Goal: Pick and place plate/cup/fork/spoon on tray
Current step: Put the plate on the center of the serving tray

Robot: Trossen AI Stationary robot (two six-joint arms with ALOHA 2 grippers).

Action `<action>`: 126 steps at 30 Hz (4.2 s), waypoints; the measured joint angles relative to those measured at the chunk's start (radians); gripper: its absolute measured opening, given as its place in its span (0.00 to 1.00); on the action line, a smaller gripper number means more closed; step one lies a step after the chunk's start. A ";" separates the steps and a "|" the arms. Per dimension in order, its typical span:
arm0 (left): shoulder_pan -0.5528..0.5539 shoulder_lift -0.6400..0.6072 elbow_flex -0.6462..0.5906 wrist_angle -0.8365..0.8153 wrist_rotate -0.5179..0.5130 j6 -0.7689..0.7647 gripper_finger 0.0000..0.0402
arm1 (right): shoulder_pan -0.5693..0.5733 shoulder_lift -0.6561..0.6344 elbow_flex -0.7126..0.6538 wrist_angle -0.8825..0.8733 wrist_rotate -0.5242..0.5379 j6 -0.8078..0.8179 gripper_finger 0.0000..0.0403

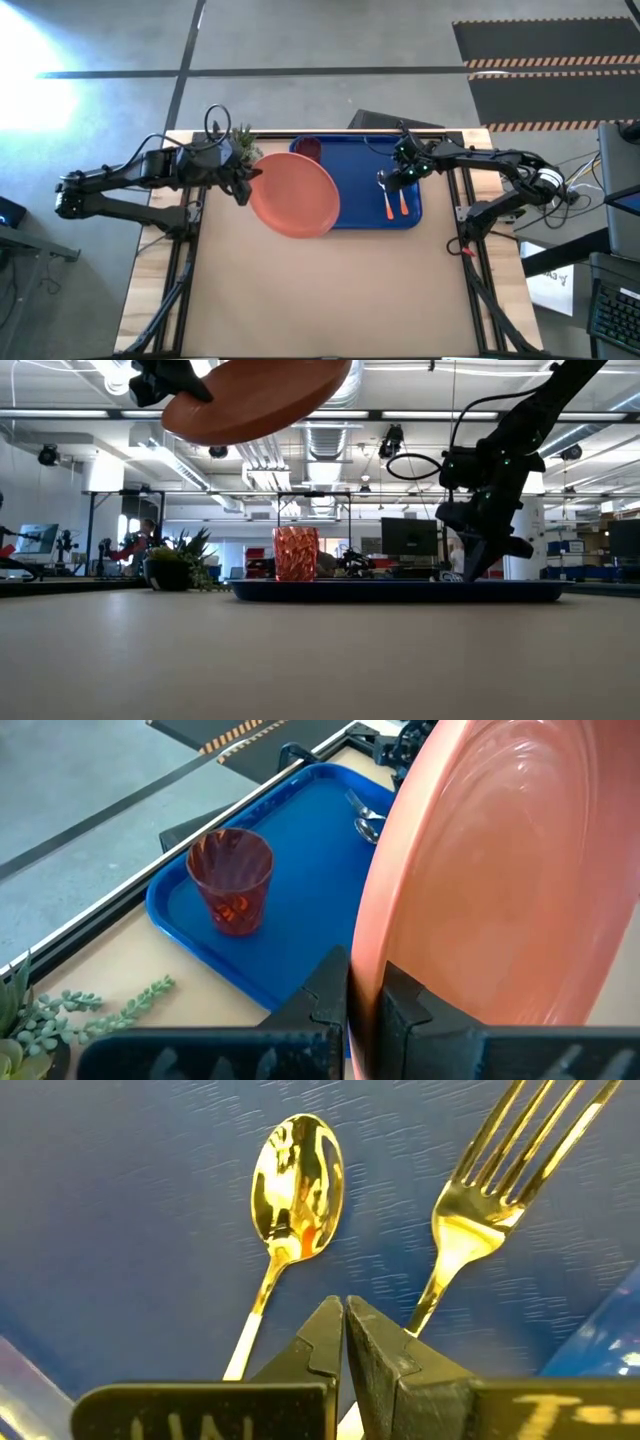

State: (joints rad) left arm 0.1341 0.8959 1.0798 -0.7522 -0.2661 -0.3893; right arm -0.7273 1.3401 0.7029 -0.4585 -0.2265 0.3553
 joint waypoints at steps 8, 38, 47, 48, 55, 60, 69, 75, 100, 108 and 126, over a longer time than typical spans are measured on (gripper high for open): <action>0.000 0.000 0.000 0.011 0.000 0.000 0.00 | -0.007 0.000 0.000 -0.004 0.054 0.001 0.02; 0.001 0.014 0.000 0.010 0.000 -0.022 0.00 | -0.052 0.082 0.008 0.031 0.059 -0.048 0.02; 0.001 0.034 0.000 0.010 0.000 -0.022 0.00 | -0.055 0.076 0.008 0.031 0.107 -0.052 0.02; 0.001 0.034 0.000 0.010 0.000 -0.022 0.00 | -0.055 0.076 0.008 0.031 0.104 -0.051 0.02; 0.001 0.025 0.000 0.010 0.000 -0.022 0.00 | -0.043 0.066 0.007 0.042 0.041 -0.029 0.02; 0.001 0.022 0.001 0.010 0.000 -0.022 0.00 | -0.032 0.014 0.007 0.091 0.037 -0.014 0.02; 0.001 0.019 0.001 0.010 0.000 -0.022 0.00 | 0.001 -0.058 0.007 0.105 -0.040 0.016 0.02; 0.001 0.018 0.001 0.010 0.000 -0.022 0.00 | 0.083 0.005 0.007 0.115 -0.040 0.037 0.02; 0.000 0.019 0.001 0.010 0.000 -0.023 0.00 | 0.067 0.135 0.009 0.266 -0.021 0.009 0.02; 0.000 0.019 0.001 0.010 0.000 -0.023 0.00 | 0.038 0.135 0.010 0.266 -0.006 -0.018 0.02; 0.000 0.019 0.000 0.010 0.000 -0.023 0.00 | -0.004 0.115 0.011 0.271 -0.017 -0.036 0.02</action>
State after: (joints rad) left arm 0.1345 0.9154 1.0801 -0.7422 -0.2661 -0.4122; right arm -0.7311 1.4550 0.7143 -0.1872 -0.2433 0.3196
